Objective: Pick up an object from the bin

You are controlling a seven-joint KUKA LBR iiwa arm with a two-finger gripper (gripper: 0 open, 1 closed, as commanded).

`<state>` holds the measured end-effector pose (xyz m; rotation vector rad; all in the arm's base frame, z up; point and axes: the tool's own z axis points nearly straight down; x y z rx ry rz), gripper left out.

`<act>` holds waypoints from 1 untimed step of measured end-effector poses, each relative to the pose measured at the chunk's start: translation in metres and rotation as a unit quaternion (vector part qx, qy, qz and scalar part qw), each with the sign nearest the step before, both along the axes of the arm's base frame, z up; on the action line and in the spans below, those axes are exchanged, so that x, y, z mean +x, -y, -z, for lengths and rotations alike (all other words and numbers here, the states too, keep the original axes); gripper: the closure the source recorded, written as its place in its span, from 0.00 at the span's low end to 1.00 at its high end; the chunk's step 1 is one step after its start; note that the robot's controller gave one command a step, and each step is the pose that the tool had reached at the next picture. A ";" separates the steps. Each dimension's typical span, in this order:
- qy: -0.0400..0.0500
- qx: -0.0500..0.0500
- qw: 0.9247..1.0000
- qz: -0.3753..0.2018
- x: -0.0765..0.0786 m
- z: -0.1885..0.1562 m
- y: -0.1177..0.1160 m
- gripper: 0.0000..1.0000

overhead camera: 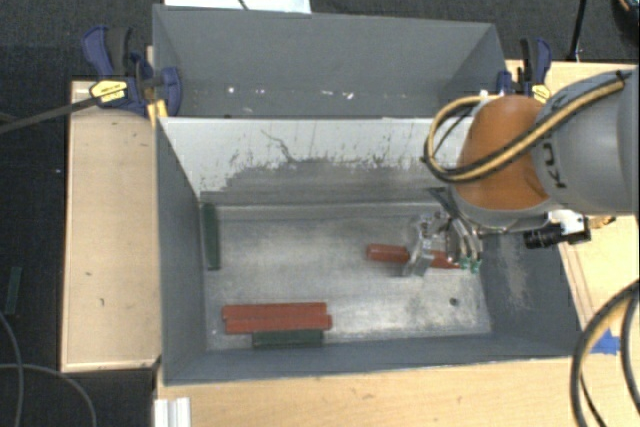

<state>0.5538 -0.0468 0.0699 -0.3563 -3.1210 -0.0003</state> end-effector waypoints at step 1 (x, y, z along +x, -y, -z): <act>0.001 0.000 1.000 -0.002 0.001 -0.002 0.000 1.00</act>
Offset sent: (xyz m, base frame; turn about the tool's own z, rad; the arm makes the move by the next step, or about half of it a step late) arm 0.0001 0.0002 0.0016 0.0000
